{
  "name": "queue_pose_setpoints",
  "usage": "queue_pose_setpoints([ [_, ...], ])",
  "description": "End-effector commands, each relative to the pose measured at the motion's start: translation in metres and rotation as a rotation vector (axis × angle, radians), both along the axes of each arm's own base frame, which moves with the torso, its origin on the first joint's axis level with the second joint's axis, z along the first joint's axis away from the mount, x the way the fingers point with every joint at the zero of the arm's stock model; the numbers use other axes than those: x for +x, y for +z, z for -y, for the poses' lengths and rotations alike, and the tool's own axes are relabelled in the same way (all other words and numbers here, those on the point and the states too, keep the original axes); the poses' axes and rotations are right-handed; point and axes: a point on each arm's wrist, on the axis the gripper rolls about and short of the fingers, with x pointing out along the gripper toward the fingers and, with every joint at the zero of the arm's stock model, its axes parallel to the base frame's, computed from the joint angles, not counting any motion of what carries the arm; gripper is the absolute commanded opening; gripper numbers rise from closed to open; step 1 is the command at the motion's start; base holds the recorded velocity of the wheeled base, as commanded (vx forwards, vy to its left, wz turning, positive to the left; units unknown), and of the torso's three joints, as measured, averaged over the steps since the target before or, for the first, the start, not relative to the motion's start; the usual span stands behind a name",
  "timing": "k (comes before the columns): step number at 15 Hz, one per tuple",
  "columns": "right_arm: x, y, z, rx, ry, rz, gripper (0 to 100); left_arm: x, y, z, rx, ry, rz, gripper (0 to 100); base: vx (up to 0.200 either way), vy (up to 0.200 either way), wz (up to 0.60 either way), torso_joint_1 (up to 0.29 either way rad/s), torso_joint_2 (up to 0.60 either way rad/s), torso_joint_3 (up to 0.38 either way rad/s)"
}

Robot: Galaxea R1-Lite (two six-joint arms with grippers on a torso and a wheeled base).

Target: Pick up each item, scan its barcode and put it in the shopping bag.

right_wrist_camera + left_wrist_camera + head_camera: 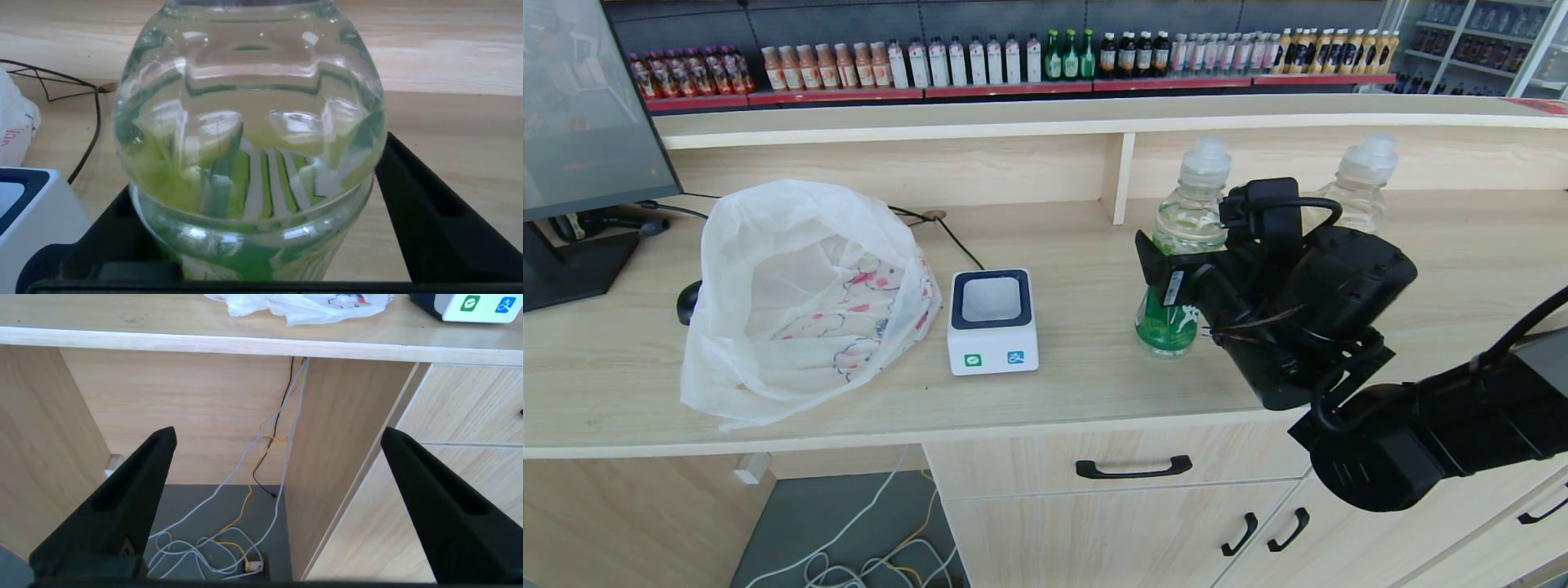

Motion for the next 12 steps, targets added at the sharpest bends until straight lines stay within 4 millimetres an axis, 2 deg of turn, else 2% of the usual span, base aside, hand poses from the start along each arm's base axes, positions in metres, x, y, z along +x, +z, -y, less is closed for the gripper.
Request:
queue_pose_setpoints([
  [1,-0.0014,0.0035,0.0009,0.006,0.001,0.009,0,0.0000,0.0000,0.0000,0.000,0.002,0.001,100,0.000,0.000,0.00,0.000,0.00,0.000],
  [12,-0.0083,0.0121,0.0048,0.018,0.003,0.026,0,0.0000,0.0000,0.0000,0.000,0.002,0.001,100,0.000,0.000,0.00,0.000,0.00,0.000],
])
